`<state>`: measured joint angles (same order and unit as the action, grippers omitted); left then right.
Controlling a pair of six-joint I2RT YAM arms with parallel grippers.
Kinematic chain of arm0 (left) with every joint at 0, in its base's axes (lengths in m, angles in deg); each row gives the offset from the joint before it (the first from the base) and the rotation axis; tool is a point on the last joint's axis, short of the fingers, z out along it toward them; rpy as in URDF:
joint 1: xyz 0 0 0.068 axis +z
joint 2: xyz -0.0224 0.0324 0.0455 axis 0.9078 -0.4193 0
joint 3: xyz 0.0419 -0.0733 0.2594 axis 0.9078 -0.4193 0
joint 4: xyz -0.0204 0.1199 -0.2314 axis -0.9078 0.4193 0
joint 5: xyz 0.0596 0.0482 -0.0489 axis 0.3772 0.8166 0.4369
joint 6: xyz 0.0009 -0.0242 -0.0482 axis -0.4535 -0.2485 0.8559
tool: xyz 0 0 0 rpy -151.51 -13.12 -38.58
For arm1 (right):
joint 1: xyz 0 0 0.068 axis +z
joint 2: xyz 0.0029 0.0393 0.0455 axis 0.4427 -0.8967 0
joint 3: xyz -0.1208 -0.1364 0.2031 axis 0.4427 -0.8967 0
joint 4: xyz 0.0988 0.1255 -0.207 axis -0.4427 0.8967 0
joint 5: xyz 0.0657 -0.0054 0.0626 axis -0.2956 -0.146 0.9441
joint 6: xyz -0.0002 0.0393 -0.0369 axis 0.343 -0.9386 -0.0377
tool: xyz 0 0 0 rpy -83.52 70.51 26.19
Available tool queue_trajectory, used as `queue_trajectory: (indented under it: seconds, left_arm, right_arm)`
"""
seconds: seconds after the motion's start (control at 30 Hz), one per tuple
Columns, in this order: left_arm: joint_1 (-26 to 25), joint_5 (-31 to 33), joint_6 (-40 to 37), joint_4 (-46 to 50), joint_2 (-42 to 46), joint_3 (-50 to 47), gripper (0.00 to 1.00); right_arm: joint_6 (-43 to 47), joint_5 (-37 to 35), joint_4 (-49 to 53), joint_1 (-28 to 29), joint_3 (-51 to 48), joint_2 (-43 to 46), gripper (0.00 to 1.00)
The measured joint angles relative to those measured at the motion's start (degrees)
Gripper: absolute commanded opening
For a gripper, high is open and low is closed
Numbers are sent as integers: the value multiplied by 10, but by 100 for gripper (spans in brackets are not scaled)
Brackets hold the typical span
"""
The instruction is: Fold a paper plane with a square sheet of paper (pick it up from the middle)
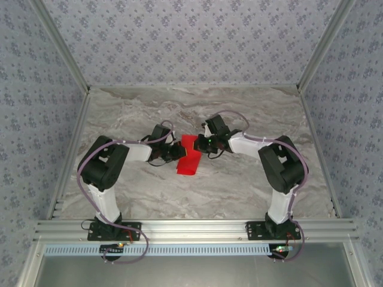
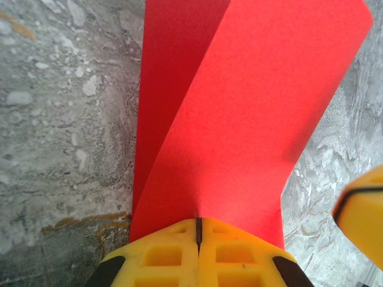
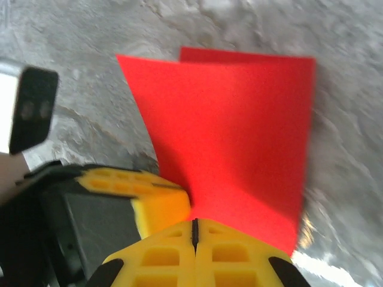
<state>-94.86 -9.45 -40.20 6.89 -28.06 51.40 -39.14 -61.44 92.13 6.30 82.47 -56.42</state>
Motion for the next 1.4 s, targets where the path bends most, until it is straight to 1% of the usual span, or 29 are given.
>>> queue_trajectory:
  seconds: [0.2, 0.5, 0.57, 0.67, 0.8, 0.93, 1.03, 1.2, 1.23, 1.4]
  left_arm:
    - [-1, 3, -1, 5, 0, 2, 0]
    - [-5, 17, -11, 15, 0, 6, 0]
    - [-5, 17, -11, 15, 0, 6, 0]
    - [-5, 17, -11, 15, 0, 6, 0]
    - [-5, 17, -11, 19, 0, 9, 0]
    - [-7, 17, -14, 23, 0, 11, 0]
    - [-7, 19, -15, 26, 0, 12, 0]
    - [-8, 21, -15, 27, 0, 12, 0]
    - [-8, 21, -15, 27, 0, 12, 0]
    - [-9, 22, -15, 27, 0, 12, 0]
  right_arm:
    - [1, 5, -9, -5, 9, -58, 0]
    - [9, 32, -21, -52, -2, -59, 0]
    - [10, 31, -20, -65, -2, -58, 0]
    - [23, 9, -14, -75, -2, -50, 0]
    - [30, -3, -21, -59, -2, -31, 0]
    - [23, 14, -57, -26, -2, -31, 0]
    - [18, 26, -75, -16, -1, -43, 0]
    - [16, 29, -81, -26, 8, -82, 0]
    - [12, 39, -83, -32, 12, -86, 0]
    - [12, 38, -80, -55, 23, -94, 0]
